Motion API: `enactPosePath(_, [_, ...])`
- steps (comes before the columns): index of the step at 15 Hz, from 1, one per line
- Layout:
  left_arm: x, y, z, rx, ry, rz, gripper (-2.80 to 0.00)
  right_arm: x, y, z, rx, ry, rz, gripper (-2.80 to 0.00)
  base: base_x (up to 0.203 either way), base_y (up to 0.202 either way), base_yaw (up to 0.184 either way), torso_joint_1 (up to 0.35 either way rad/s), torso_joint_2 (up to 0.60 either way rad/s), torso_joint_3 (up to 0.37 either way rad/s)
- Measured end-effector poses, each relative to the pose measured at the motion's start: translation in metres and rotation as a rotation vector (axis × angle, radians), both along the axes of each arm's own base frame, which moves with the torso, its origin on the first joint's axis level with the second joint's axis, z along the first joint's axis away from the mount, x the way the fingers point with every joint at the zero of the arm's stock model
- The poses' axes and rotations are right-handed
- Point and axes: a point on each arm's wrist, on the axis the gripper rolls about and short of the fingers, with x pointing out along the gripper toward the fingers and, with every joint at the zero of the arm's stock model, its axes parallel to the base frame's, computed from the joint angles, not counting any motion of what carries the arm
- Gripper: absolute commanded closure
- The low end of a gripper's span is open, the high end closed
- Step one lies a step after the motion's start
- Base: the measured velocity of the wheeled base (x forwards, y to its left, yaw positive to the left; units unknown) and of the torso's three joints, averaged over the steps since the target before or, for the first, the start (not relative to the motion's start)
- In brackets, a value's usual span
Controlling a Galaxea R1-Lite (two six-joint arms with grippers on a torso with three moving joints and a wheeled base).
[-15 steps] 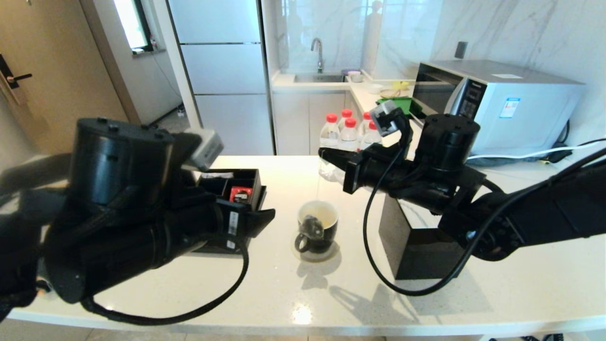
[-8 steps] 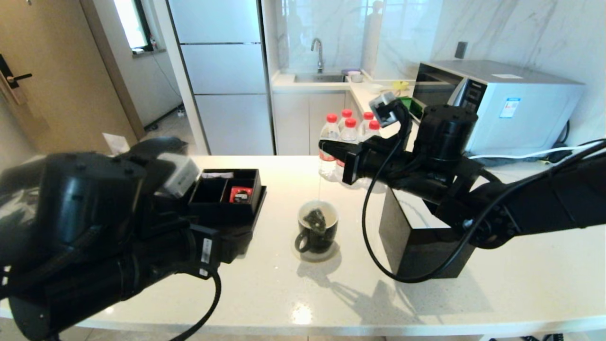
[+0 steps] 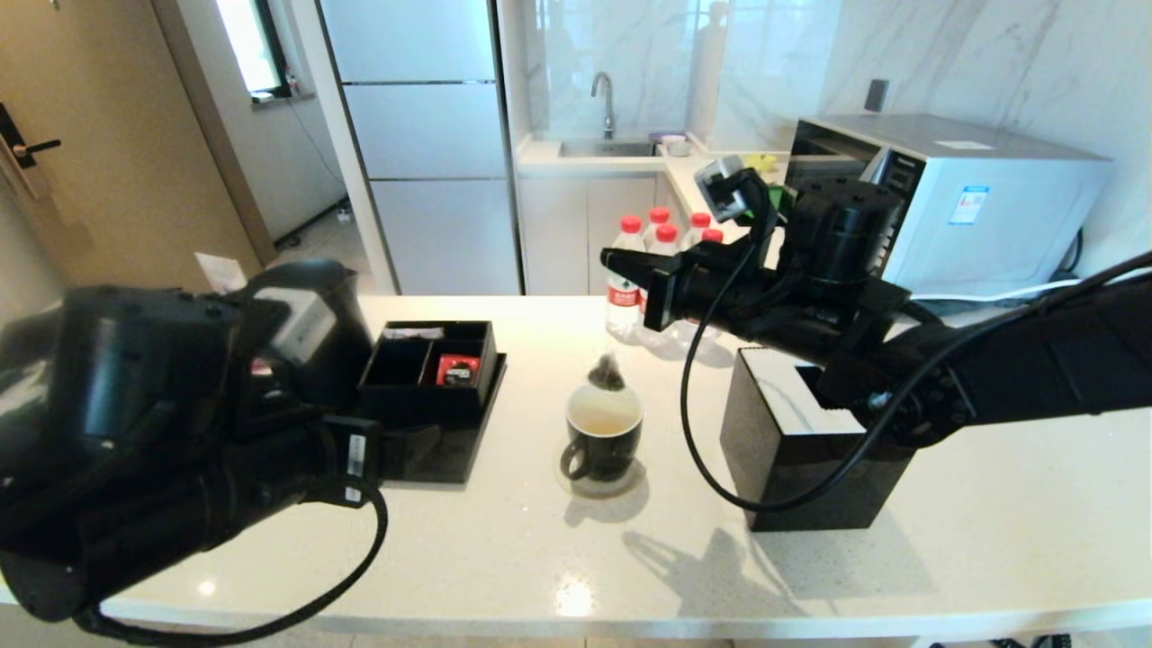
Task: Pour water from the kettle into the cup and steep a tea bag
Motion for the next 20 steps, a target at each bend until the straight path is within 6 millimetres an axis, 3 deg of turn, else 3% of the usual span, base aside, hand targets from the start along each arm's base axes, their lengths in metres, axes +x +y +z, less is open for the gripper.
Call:
enactPosePath(2, [0.002,0.003,0.0,0.0,0.0,0.019,-2.8,0.0,0.0,0.0,-0.005,0.002,0.0,0.0,0.0,0.0,0.0,0.0,0.0,0.0])
enactPosePath(3, [0.002,0.004,0.0,0.001,0.0,0.022,0.0,0.0,0.0,0.0,-0.004,0.001,0.0,0.0,0.0,0.0,0.0,0.0,0.0,0.0])
enactPosePath(12, [0.006,0.003,-0.01,0.021,0.035,0.027,0.0,0.004,0.003,-0.008,-0.013,0.01,0.001,0.0,0.0,0.0,0.0,0.0,0.0,0.0])
enactPosePath(20, [0.005,0.014,-0.028,-0.019,0.05,0.109,0.0,0.005,0.004,-0.012,-0.018,0.017,0.001,0.0,0.0,0.0,0.0,0.0,0.0,0.0])
